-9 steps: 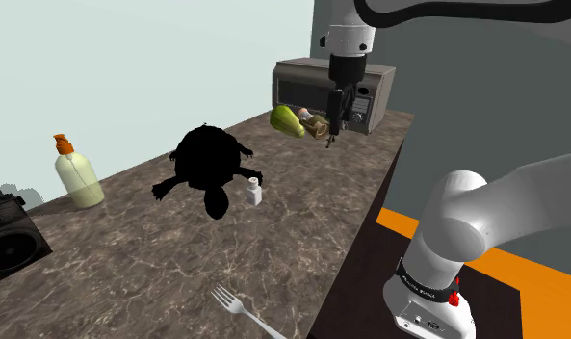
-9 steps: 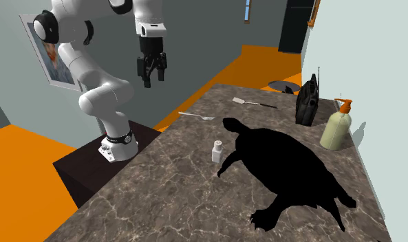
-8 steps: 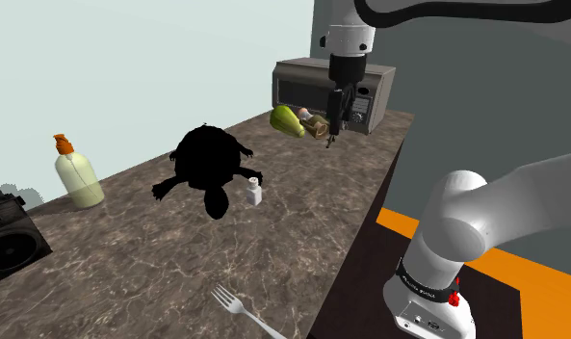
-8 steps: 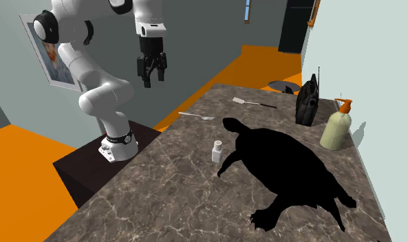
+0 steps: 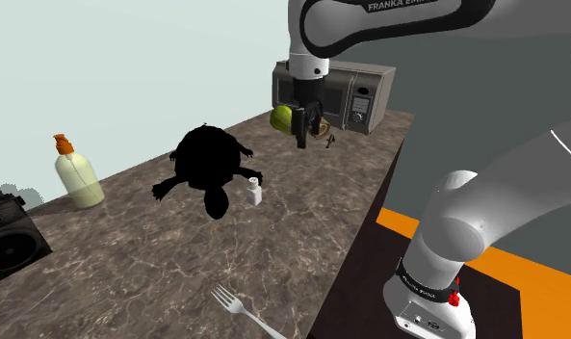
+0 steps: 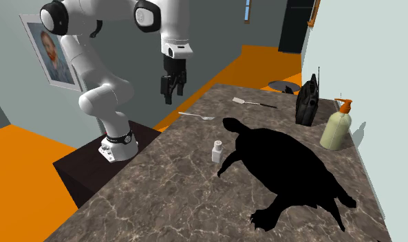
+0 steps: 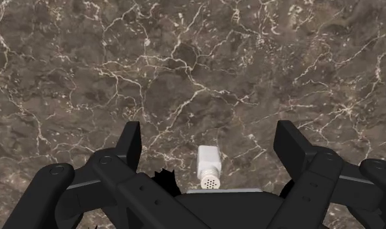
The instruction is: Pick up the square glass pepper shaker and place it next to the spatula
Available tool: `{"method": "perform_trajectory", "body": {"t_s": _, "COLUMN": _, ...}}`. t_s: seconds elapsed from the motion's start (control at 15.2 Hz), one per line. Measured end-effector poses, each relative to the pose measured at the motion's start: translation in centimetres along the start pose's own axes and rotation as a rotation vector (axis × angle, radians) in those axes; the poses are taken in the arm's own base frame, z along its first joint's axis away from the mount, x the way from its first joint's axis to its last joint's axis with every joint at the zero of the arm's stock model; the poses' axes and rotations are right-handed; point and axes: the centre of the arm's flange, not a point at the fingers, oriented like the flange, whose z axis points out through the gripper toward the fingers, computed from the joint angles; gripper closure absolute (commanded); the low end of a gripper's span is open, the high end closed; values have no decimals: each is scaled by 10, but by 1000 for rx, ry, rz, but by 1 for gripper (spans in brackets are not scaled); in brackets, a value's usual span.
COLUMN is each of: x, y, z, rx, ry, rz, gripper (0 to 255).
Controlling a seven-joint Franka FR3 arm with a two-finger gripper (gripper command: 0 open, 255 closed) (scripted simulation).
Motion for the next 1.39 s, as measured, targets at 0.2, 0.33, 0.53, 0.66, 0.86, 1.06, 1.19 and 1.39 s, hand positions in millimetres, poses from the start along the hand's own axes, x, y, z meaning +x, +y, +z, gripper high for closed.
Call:
{"method": "perform_trajectory", "body": {"t_s": 0.2, "x": 37, "y": -3, "z": 20, "rx": 7, "ry": -21, "rz": 5, "gripper": 0}}
{"method": "perform_trajectory", "body": {"t_s": 0.33, "x": 60, "y": -5, "z": 35, "rx": 12, "ry": -36, "rz": 9, "gripper": 0}}
{"method": "perform_trajectory", "body": {"t_s": 0.53, "x": 95, "y": -9, "z": 60, "rx": 19, "ry": -59, "rz": 15, "gripper": 0}}
{"method": "perform_trajectory", "body": {"t_s": 0.66, "x": 118, "y": -13, "z": 74, "rx": 23, "ry": -73, "rz": 19, "gripper": 0}}
{"method": "perform_trajectory", "body": {"t_s": 0.86, "x": 151, "y": -12, "z": 102, "rx": 31, "ry": -96, "rz": 24, "gripper": 0}}
{"method": "perform_trajectory", "body": {"t_s": 1.06, "x": 184, "y": -15, "z": 125, "rx": 37, "ry": -118, "rz": 30, "gripper": 0}}
{"method": "perform_trajectory", "body": {"t_s": 1.19, "x": 207, "y": -18, "z": 141, "rx": 42, "ry": -133, "rz": 34, "gripper": 0}}
{"method": "perform_trajectory", "body": {"t_s": 1.39, "x": 225, "y": -19, "z": 166, "rx": 46, "ry": -147, "rz": 37, "gripper": 0}}
